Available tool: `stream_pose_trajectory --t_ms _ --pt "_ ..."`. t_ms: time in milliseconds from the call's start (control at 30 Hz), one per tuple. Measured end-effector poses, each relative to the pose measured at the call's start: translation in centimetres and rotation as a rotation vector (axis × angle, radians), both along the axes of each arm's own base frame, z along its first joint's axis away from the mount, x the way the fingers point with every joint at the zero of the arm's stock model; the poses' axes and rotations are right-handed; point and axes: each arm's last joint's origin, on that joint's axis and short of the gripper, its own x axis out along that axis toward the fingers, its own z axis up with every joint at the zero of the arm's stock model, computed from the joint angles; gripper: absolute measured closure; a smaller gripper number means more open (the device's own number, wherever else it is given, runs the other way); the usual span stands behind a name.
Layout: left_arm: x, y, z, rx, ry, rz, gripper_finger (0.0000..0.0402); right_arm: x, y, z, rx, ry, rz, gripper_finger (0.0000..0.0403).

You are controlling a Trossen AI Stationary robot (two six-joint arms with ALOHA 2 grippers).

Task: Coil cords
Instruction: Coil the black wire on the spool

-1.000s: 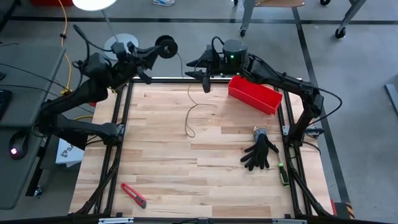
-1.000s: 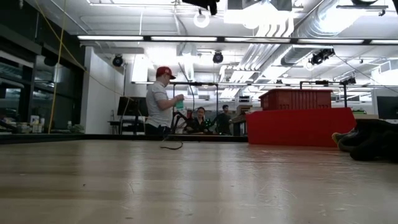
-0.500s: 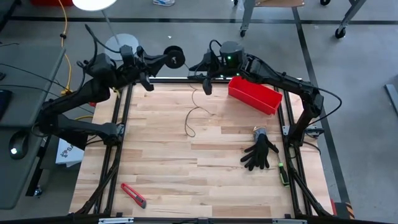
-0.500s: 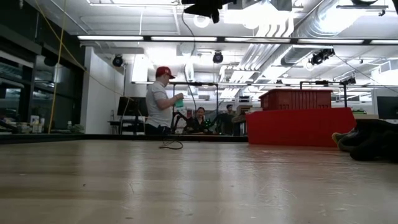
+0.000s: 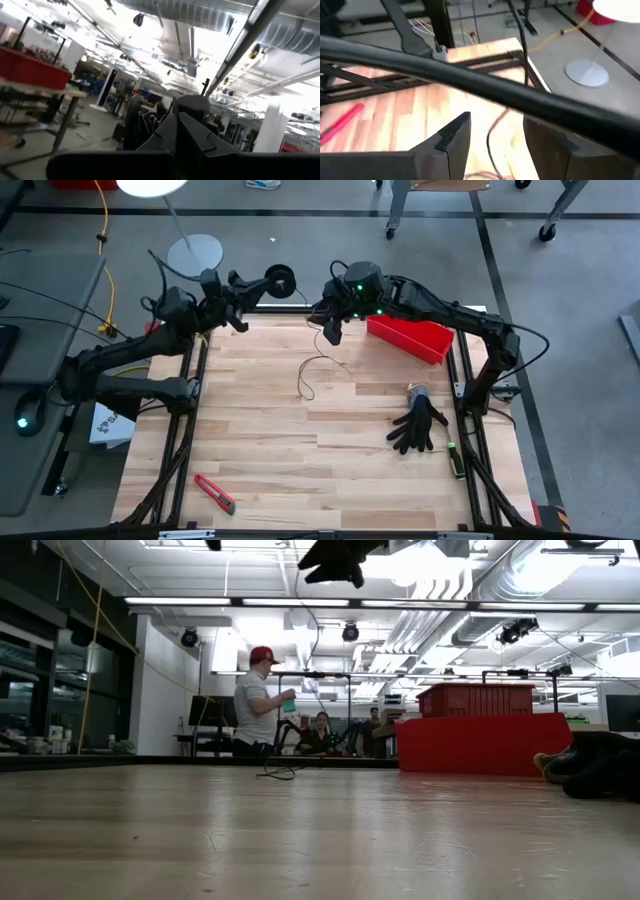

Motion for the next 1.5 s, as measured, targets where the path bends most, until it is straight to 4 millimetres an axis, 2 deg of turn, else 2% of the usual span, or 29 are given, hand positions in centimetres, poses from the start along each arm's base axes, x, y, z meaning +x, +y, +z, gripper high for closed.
stream_pose_trajectory --t_ms 133,367,467,533,633,800,900,1000,1133,1333,1500 --pt "-0.3 0.3 -1.6 -0.056 0.027 -0.022 0.04 -0.6 0.8 -0.4 0.009 0.094 -0.064 0.0229" --pt "-0.4 0.3 -1.5 -0.04 0.031 -0.075 0.04 -0.8 2.8 -0.8 0.001 0.171 -0.141 0.0229" --pt "-0.4 0.2 -1.5 -0.041 0.028 -0.094 0.04 -1.0 3.8 -2.4 0.015 0.187 -0.183 0.0229" --pt "-0.4 0.2 -1.5 -0.037 0.024 -0.096 0.04 -1.8 4.6 -4.6 0.066 0.195 -0.216 0.0229" --pt "-0.4 0.2 -1.5 -0.039 0.025 -0.096 0.04 -4.2 6.1 -7.3 0.158 0.114 -0.28 0.0229" --pt "-0.4 0.2 -1.5 -0.041 0.025 -0.091 0.04 -8.5 7.9 -8.9 0.275 -0.064 -0.334 0.0229" --pt "-0.4 0.4 -1.5 -0.067 0.013 -0.052 0.04 -10.2 8.3 -8.8 0.274 -0.117 -0.344 0.0229" --pt "-0.5 0.6 -1.5 -0.106 -0.009 0.001 0.04 -10.7 8.3 -8.2 0.223 -0.176 -0.315 0.0229" --pt "0.1 0.6 -1.7 -0.145 -0.03 0.014 0.04 -10.1 7.9 -7.6 0.147 -0.25 -0.263 0.0229" --pt "1.5 0.2 -0.9 -0.161 -0.056 -0.004 0.04 -8.6 6.0 -6.9 0.153 -0.43 -0.189 0.0229" --pt "2.2 0.2 -0.2 -0.159 -0.046 -0.044 0.04 -8.5 5.4 -6.1 0.113 -0.396 -0.076 0.0229"
